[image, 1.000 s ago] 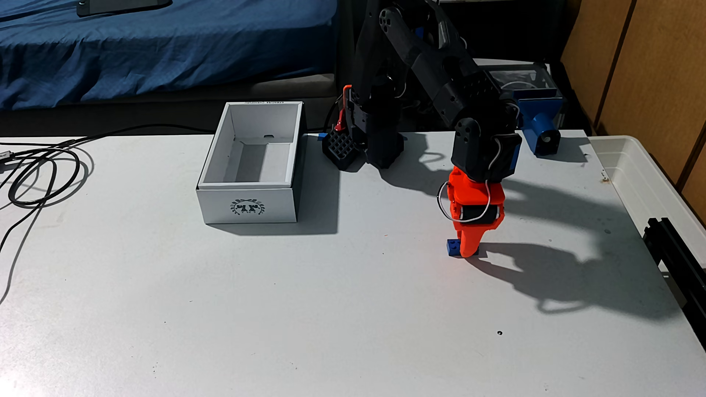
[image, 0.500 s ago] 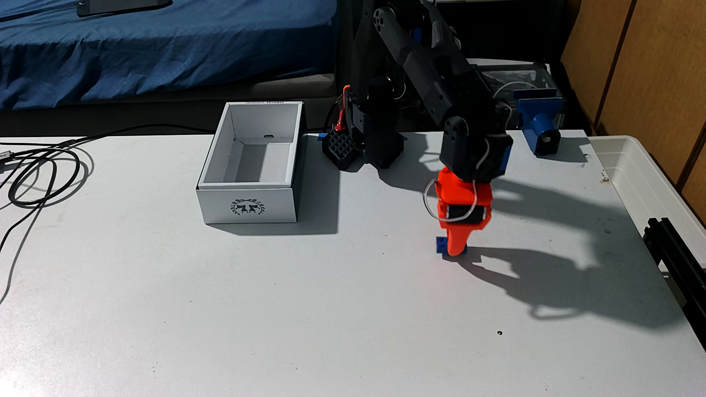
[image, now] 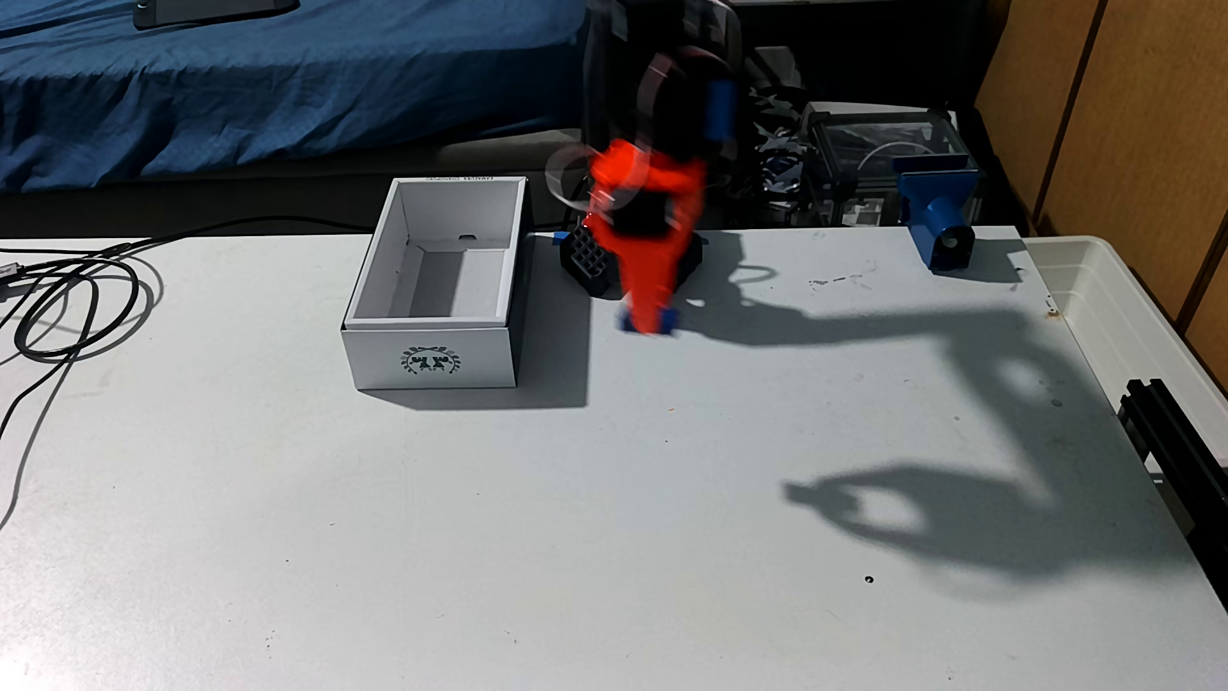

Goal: Grab the blue brick and place in box

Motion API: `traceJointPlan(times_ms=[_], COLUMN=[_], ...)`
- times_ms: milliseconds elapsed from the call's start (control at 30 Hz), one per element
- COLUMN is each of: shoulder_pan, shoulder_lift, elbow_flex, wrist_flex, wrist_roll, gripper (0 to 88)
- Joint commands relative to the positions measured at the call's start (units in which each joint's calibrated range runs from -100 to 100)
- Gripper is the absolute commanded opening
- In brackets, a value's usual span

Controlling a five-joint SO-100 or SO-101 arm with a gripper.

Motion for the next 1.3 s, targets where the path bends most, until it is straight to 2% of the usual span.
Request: traceJointPlan(times_ms=[0, 333, 567, 733, 1067, 1267], shoulder_pan=[9.1, 33.5, 45.4, 49.4, 50.4, 51.5], shoulder_lift=[-6.9, -15.5, -15.5, -15.3, -15.7, -16.0], elbow_flex=[1.7, 13.2, 15.1, 16.1, 33.2, 34.4], wrist_flex=[2.4, 1.6, 1.4, 0.4, -16.2, -17.5], wrist_roll=[5.8, 23.4, 31.2, 33.3, 33.1, 32.9], gripper=[1.8, 1.9, 2.0, 2.0, 2.0, 4.0])
